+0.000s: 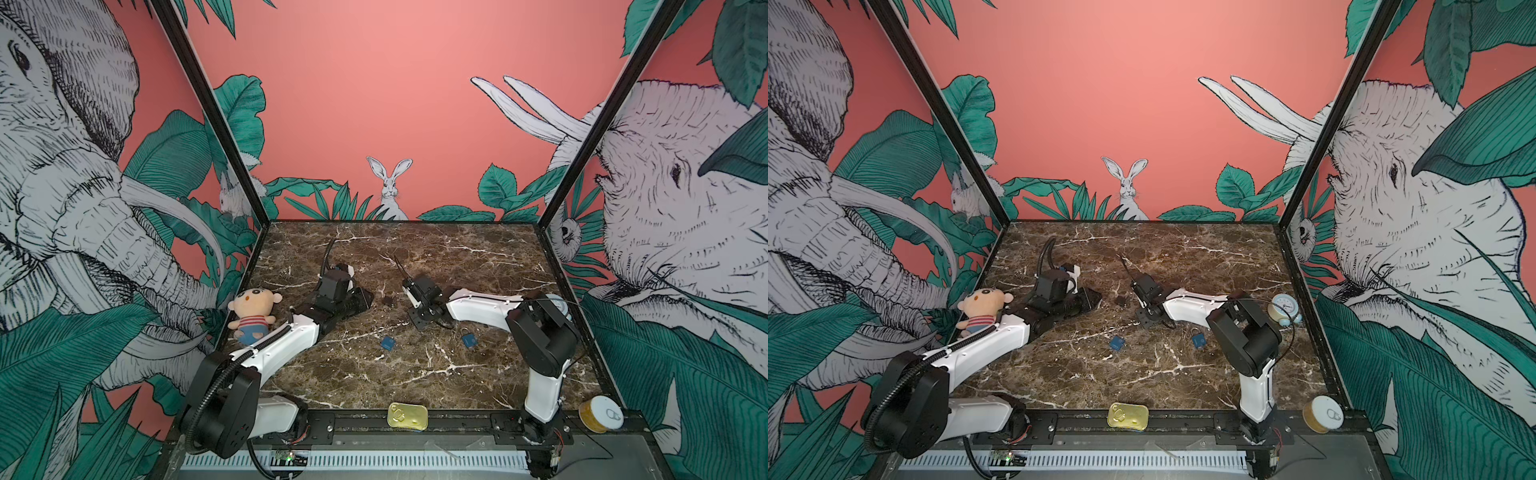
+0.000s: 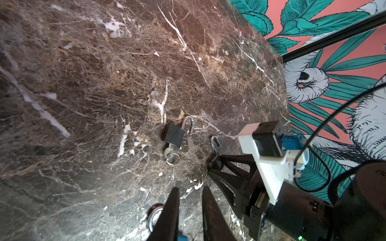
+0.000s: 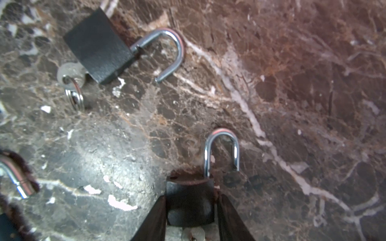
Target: Lock with the key
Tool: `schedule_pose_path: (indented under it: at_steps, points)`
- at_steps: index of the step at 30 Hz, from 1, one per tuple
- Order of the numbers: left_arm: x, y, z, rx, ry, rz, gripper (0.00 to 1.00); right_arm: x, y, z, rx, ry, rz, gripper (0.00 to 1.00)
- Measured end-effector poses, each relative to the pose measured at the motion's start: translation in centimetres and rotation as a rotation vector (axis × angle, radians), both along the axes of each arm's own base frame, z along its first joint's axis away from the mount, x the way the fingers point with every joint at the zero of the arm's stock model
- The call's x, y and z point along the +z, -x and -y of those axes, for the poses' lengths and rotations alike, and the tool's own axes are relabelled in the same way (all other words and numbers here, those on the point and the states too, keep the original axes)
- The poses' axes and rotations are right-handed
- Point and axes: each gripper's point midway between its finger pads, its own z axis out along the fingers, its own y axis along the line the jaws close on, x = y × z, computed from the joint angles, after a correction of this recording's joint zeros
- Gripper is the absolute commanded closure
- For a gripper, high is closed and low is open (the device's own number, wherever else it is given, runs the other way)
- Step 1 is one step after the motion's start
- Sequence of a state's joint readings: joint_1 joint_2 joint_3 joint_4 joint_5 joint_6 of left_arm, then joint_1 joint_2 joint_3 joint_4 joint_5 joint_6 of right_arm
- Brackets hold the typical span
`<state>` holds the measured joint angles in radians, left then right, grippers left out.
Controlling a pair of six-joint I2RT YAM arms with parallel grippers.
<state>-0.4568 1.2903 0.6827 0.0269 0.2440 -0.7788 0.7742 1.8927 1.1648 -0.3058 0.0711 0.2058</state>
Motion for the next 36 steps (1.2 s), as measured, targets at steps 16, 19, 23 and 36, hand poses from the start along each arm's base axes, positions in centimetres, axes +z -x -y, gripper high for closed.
schedule_pose_path:
  at_steps: [16,19,23,36]
  points:
    - [-0.1,0.0,-0.1,0.004,0.010,-0.007,0.78,0.1,-0.1,-0.3,0.013,0.011,0.007,0.87]
    - [-0.2,0.3,0.0,-0.012,0.003,-0.012,0.79,0.3,0.3,-0.4,0.025,0.001,-0.003,0.87]
    - [-0.3,0.7,0.5,-0.049,0.015,-0.020,0.79,2.1,1.1,-0.9,0.060,-0.024,0.007,0.87]
    - [-0.1,2.1,4.9,-0.206,0.082,0.016,0.66,7.2,6.4,-4.2,0.228,-0.073,0.052,0.88]
